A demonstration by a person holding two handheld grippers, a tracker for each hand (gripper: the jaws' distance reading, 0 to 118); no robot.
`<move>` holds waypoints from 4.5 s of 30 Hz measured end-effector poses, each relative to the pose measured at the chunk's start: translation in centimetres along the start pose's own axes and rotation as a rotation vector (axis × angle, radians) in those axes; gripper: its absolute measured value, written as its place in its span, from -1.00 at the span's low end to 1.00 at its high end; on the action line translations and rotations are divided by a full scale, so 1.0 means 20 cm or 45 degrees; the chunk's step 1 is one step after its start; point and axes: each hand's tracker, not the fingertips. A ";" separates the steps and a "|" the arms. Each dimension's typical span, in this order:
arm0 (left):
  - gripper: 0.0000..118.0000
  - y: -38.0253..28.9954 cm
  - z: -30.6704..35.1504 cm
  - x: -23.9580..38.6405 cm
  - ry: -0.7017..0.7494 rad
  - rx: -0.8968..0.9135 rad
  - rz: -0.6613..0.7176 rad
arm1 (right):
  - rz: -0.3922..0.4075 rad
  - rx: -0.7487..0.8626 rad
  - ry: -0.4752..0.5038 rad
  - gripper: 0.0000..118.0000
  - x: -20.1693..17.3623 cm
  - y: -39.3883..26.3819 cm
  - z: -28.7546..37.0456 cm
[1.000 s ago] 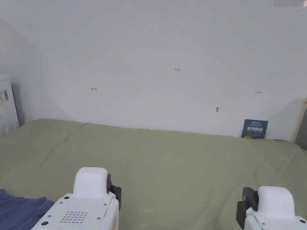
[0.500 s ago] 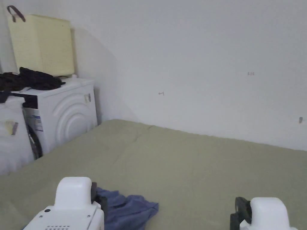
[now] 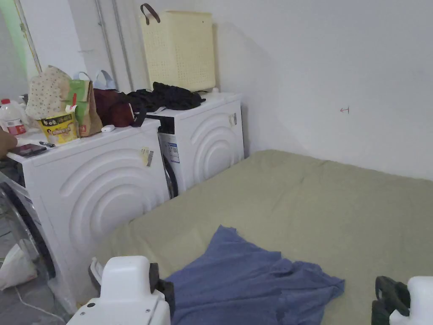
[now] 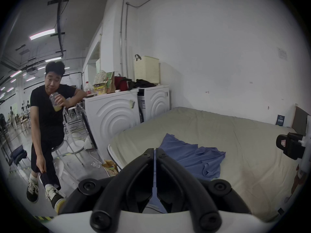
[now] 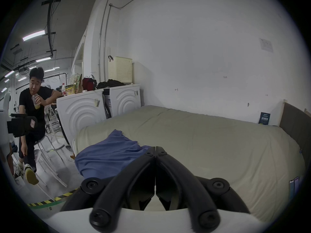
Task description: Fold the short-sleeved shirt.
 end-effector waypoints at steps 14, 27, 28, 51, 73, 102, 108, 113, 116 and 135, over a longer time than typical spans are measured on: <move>-0.98 -0.10 -0.56 0.22 -0.315 -0.326 -0.248 | -0.018 -0.126 -0.021 -1.00 0.08 -0.10 -0.13; -0.90 -0.48 -1.32 0.47 -0.386 -0.762 -0.072 | -0.001 -0.336 -0.042 -0.99 0.14 -0.33 -0.28; -0.76 -0.50 -1.33 0.47 -0.402 -0.771 -0.071 | -0.003 -0.344 -0.043 -0.99 0.14 -0.34 -0.29; -0.91 -0.61 -1.49 0.52 -0.426 -0.942 -0.038 | -0.064 -0.427 -0.062 -0.99 0.28 -0.44 -0.07; -0.92 -0.16 -1.01 2.05 -1.060 -0.706 -0.151 | -0.250 -0.328 -0.586 -0.99 0.88 -0.47 0.66; -1.00 -0.47 -0.71 1.45 -0.798 -0.834 -0.354 | -0.416 -0.414 -0.565 -0.99 1.06 -0.68 0.53; 1.00 -0.51 -0.86 1.31 -0.720 -0.880 -0.324 | -0.382 -0.438 -0.484 -0.99 0.94 -0.65 0.43; 0.97 -0.47 -1.00 1.48 -0.725 -0.869 -0.294 | -0.355 -0.466 -0.469 -0.99 0.92 -0.66 0.40; 0.97 -0.48 -1.07 1.66 -0.763 -0.848 -0.351 | -0.357 -0.495 -0.483 -0.99 0.95 -0.69 0.40; -0.83 -0.28 -1.10 1.96 -0.750 -0.723 -0.346 | -0.491 -0.453 -0.596 -0.99 1.16 -0.77 0.59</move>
